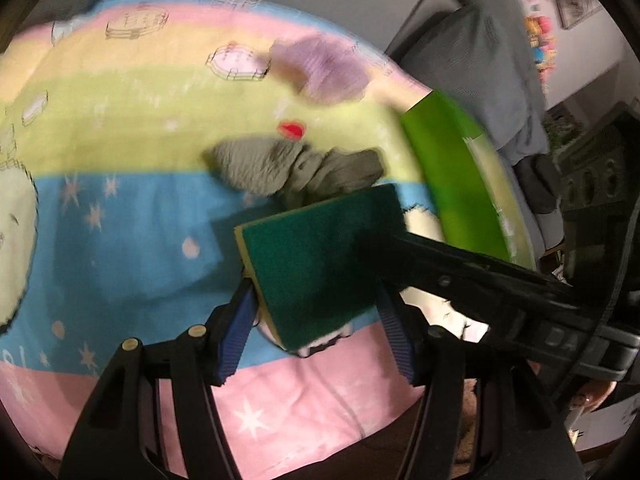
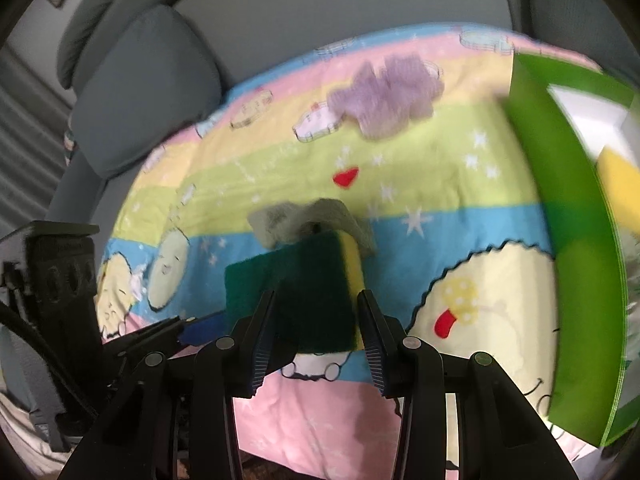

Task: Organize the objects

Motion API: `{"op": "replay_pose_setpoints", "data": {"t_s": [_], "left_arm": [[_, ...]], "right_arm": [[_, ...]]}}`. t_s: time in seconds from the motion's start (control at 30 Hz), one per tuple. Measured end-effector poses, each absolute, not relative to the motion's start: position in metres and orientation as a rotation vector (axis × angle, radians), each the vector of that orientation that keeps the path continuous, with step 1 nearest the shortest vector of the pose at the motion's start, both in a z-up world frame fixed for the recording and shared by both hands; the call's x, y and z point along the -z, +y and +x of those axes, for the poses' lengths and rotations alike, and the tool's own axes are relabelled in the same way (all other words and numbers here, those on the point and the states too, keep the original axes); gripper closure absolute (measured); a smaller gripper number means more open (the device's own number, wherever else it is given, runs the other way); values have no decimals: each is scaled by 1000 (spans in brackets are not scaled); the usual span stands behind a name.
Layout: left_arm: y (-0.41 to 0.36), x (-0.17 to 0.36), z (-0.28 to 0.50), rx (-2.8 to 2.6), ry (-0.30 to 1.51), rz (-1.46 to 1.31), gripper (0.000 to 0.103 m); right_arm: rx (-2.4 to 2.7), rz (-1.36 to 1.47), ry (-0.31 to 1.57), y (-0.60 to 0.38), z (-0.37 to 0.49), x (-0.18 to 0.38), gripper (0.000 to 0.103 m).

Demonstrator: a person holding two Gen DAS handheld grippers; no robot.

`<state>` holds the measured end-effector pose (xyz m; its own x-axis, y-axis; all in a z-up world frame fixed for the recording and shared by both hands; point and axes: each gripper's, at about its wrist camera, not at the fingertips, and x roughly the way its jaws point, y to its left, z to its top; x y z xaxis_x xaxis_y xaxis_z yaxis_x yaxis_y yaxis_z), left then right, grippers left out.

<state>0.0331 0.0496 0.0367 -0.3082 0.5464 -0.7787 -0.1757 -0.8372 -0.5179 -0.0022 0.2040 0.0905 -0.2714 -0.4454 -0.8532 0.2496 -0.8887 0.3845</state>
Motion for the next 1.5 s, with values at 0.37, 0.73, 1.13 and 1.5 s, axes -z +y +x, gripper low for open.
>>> {"op": "replay_pose_setpoints", "data": {"t_s": [0.37, 0.73, 1.13, 1.5], "left_arm": [[50, -26, 29, -2167, -473, -1536, 41], [47, -22, 25, -2164, -505, -1516, 42], [44, -21, 24, -2186, -534, -1502, 43], [8, -59, 31, -2244, -691, -1297, 27]], "right_arm": [[2330, 1500, -349, 223, -16, -107, 36], [2193, 1600, -376, 187, -59, -68, 77], [2366, 1236, -674, 245, -36, -128, 89], [2215, 1303, -526, 226, -18, -122, 89]]}}
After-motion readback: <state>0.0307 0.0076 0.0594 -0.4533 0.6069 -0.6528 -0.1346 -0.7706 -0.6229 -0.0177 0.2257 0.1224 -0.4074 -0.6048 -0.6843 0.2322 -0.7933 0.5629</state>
